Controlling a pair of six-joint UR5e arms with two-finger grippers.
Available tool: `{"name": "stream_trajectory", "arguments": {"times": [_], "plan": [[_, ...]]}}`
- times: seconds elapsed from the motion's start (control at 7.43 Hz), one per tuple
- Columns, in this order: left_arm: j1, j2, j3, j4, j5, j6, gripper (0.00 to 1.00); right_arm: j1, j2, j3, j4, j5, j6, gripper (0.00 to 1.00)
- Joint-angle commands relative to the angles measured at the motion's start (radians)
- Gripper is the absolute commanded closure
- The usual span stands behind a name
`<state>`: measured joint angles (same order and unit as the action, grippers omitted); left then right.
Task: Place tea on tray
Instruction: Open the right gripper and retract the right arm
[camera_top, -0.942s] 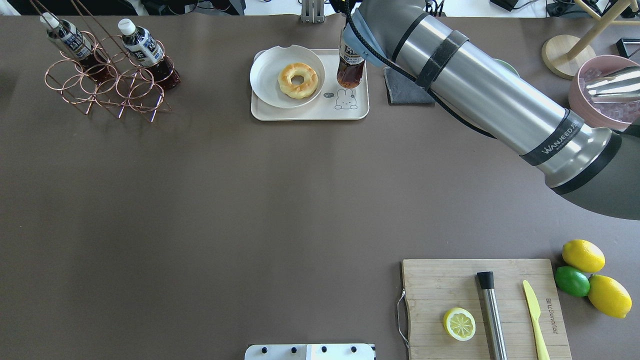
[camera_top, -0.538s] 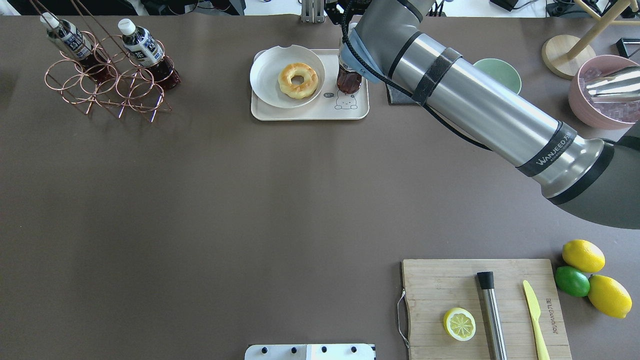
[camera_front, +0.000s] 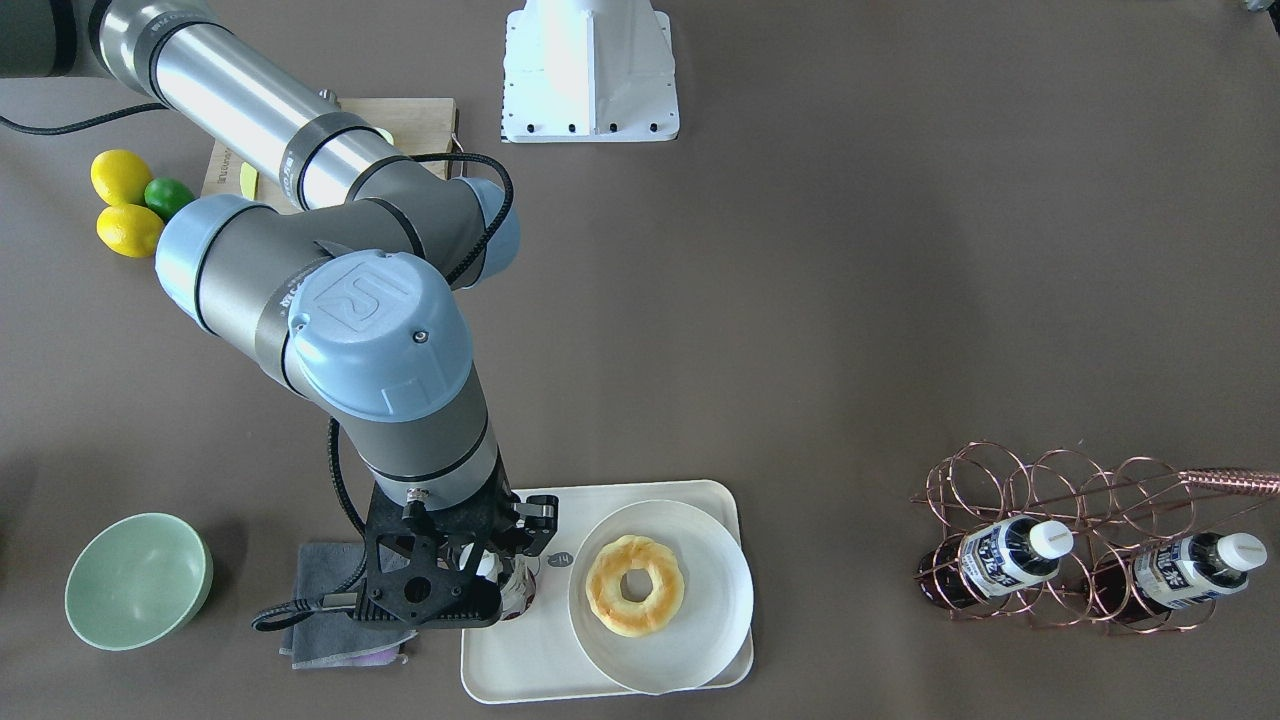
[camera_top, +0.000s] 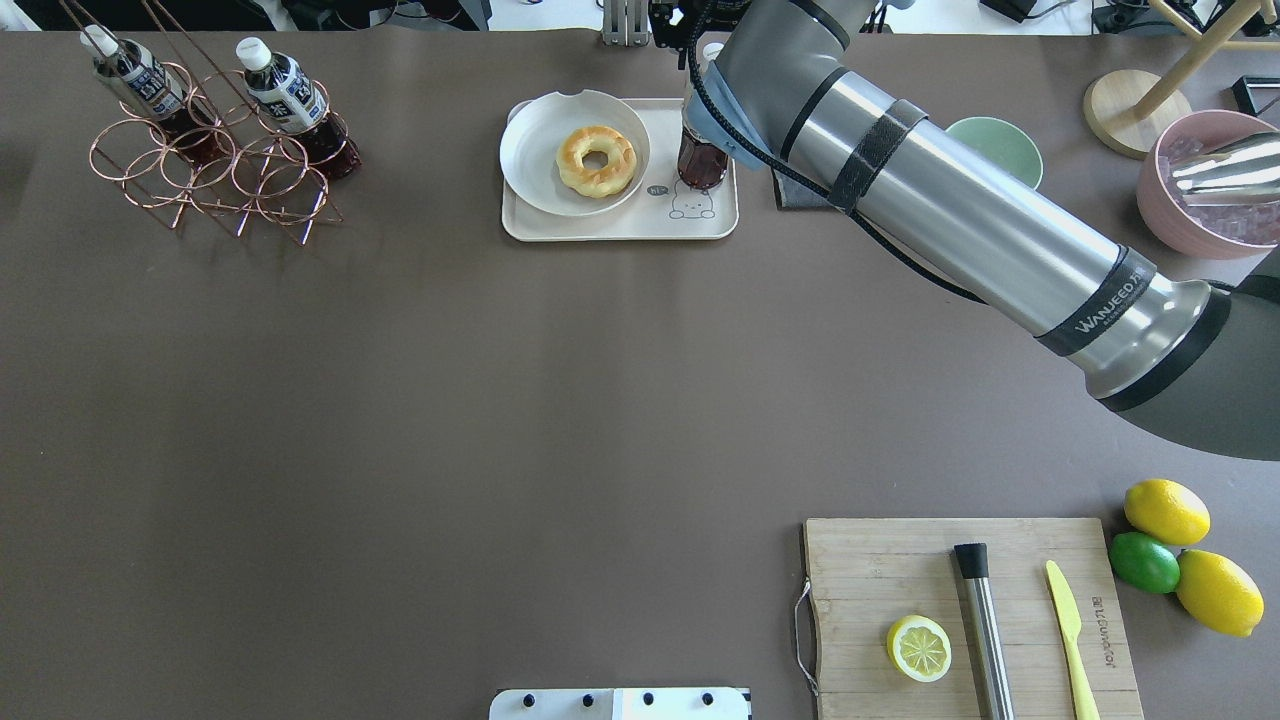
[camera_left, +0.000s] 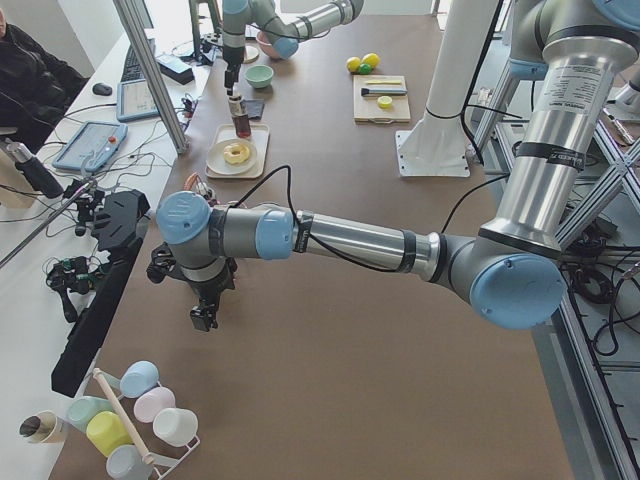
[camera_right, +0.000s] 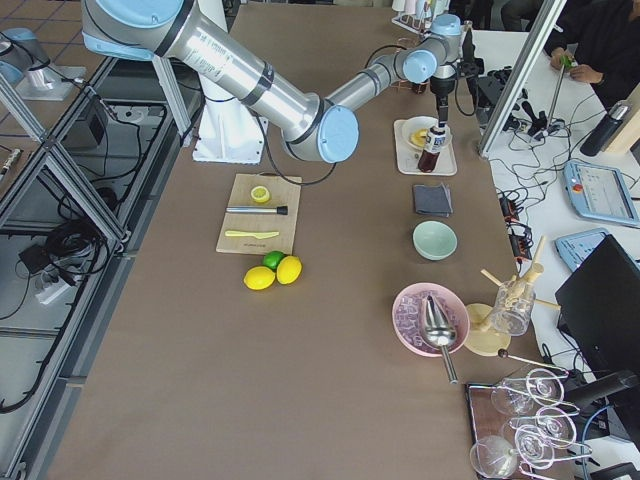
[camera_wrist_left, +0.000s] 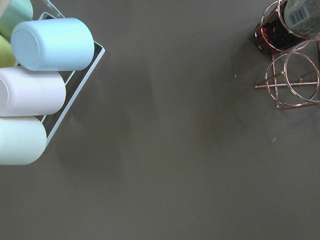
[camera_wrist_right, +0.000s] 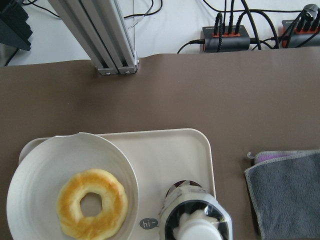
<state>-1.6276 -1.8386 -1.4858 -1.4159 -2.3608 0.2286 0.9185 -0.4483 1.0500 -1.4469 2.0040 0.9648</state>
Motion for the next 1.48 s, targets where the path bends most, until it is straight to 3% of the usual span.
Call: {"name": "stream_trajectory", "arguments": {"times": [0.0,0.27,0.54,0.81,1.08,1.35], "plan": [[-0.002,-0.001,0.001,0.000,0.000,0.002,0.03,0.028,-0.007,0.214,-0.217,0.041,-0.001,0.00],[-0.002,0.002,0.001,0.000,0.000,0.006,0.03,0.034,-0.144,0.535,-0.421,0.019,-0.008,0.00],[-0.003,0.010,-0.004,0.000,0.000,0.003,0.03,0.087,-0.435,0.761,-0.458,-0.029,-0.166,0.00],[-0.003,0.010,-0.004,0.000,0.000,0.006,0.03,0.149,-0.637,0.800,-0.492,-0.095,-0.422,0.00],[-0.002,0.009,-0.004,0.000,0.000,0.005,0.03,0.329,-0.844,0.794,-0.462,-0.108,-0.772,0.00],[0.003,0.007,-0.005,-0.002,0.000,0.008,0.03,0.559,-0.923,0.677,-0.385,0.092,-1.069,0.00]]}}
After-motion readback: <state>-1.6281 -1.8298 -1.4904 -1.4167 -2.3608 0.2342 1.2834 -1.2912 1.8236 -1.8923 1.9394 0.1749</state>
